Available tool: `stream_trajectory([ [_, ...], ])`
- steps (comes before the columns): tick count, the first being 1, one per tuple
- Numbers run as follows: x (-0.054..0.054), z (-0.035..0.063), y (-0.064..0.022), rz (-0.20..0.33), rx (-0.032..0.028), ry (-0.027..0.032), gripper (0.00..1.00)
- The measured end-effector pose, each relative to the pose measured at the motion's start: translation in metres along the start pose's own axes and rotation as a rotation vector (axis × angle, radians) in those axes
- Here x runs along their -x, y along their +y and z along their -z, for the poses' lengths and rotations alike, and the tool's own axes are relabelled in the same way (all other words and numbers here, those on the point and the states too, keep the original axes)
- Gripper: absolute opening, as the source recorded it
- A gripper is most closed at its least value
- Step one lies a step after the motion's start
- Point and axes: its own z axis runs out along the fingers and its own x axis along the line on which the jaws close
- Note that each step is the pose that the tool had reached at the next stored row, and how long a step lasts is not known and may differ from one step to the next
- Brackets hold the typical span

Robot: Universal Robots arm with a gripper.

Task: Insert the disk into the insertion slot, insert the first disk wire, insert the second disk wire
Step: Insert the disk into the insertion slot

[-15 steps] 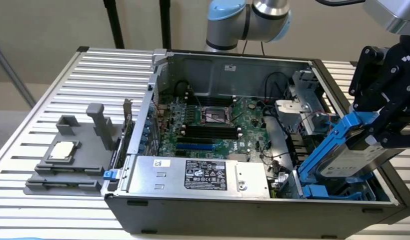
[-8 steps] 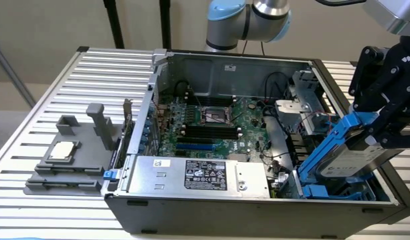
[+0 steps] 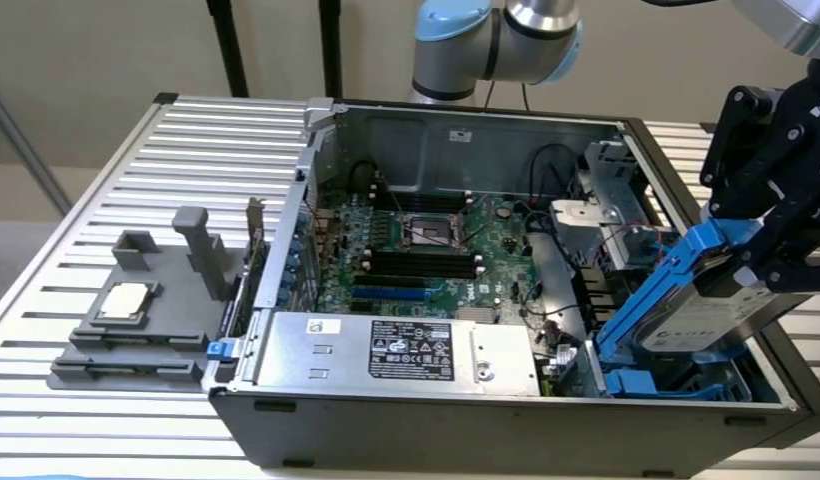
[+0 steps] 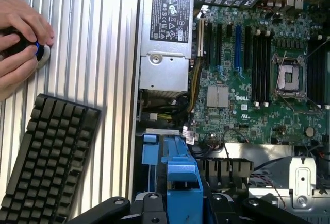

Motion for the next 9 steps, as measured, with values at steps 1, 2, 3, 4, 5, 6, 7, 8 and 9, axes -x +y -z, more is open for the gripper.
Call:
stream_trajectory([
  [1,-0.0001,0.0,0.0,0.0,0.0005,0.0,0.33],
  [2,-0.0002,-0.0001,0.0,0.0,0.0009,-0.0002,0.33],
  [3,-0.0002,-0.0002,0.0,0.0,0.0015,-0.0001,0.33],
  [4,-0.0003,-0.0002,0.0,0.0,0.0022,0.0001,0.33],
  [5,-0.0004,-0.0006,0.0,0.0,0.0031,0.0,0.33],
  [6,-0.0004,-0.0009,0.0,0.0,0.0039,-0.0001,0.33],
  [7,-0.0005,-0.0011,-0.0001,0.0,0.0047,-0.0001,0.33],
  [8,-0.0005,-0.0012,0.0,0.0,0.0051,0.0,0.33],
  [9,-0.0006,-0.0013,-0.0001,0.0,0.0057,0.0,0.33],
])
